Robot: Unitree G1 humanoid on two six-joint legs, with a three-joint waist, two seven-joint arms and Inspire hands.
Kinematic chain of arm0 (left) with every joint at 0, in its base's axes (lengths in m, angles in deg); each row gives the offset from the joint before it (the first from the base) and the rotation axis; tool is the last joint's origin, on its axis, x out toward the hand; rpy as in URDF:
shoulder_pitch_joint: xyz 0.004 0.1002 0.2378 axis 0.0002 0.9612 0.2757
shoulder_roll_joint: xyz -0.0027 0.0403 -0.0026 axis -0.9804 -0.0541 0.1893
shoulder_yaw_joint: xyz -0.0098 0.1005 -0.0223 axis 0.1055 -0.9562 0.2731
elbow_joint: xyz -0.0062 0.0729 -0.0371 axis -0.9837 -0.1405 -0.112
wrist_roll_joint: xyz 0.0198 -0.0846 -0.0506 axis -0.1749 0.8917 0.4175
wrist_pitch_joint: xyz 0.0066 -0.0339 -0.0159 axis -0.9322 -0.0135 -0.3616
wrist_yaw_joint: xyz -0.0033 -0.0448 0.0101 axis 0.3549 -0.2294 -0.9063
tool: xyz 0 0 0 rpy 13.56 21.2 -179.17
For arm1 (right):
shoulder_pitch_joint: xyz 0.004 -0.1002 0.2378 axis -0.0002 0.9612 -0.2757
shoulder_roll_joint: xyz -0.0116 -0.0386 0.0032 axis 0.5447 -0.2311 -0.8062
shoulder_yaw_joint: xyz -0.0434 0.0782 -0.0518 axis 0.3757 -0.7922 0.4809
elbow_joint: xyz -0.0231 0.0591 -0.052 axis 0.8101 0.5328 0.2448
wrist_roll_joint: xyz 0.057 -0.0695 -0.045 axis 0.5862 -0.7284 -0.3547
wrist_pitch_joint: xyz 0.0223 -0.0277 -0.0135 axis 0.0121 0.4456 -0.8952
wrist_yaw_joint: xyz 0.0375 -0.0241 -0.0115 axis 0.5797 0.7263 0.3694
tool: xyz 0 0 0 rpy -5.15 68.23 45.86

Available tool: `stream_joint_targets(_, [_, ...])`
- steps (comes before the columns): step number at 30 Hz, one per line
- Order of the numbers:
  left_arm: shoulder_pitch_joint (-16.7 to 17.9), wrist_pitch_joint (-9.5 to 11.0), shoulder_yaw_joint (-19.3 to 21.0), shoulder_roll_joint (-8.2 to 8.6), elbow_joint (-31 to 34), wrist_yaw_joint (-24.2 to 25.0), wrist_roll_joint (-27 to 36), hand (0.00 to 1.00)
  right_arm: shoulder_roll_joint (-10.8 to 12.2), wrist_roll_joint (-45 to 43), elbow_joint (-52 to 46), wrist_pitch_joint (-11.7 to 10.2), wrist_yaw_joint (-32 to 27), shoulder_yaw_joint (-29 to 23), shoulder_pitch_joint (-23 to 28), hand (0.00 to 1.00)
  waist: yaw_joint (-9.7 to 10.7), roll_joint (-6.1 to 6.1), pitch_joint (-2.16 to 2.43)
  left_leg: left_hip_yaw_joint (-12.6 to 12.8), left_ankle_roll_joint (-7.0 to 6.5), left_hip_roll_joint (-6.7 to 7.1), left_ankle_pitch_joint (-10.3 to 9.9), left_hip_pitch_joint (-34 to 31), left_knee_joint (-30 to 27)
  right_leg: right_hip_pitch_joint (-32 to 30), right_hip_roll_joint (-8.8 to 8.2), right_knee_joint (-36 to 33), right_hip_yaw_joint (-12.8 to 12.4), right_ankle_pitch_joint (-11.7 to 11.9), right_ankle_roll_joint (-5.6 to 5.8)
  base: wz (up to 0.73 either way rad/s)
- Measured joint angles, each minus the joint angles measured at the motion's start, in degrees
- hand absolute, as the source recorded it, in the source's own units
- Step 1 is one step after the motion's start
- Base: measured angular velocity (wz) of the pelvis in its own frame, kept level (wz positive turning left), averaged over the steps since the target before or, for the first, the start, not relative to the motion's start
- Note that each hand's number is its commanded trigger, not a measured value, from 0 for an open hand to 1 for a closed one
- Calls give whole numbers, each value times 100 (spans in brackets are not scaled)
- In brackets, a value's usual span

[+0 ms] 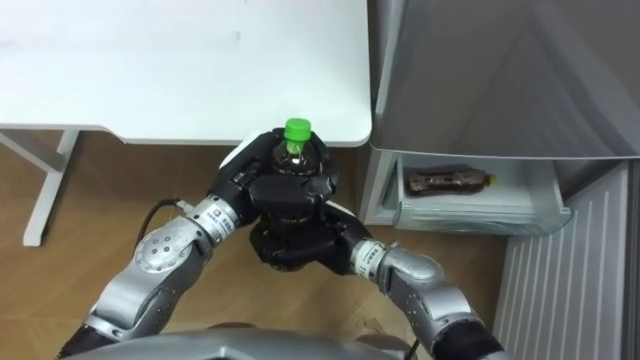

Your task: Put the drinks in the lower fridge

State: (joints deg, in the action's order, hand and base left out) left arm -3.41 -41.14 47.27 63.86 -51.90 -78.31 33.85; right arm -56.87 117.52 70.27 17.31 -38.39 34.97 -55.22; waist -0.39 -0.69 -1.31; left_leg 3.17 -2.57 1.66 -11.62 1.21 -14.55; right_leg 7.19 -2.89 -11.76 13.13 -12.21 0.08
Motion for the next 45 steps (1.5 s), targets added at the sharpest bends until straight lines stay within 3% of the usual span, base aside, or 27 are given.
stream_joint_targets(27, [-137,117,-42,-2,13,-98,-147,0,-51,840,157,22,260,209,4,100,14,-1,3,-1,0,0,0,-8,-14,-19,1,-1,-9,0,0,0])
stream_joint_targets(35, [-178,132,95,-8,471,-100,-248,0,-60,886,111,-3,372,100,4,100,32,-1,5,-5,0,-2,0,-30,-29,-26,1,-4,-20,0,0,0])
stream_joint_targets(45, [-347,660,210,-8,1267,-214,-336,0,-175,878,117,4,366,93,101,100,-30,3,7,-36,0,-3,-1,-38,-83,28,-4,1,84,2,2,2])
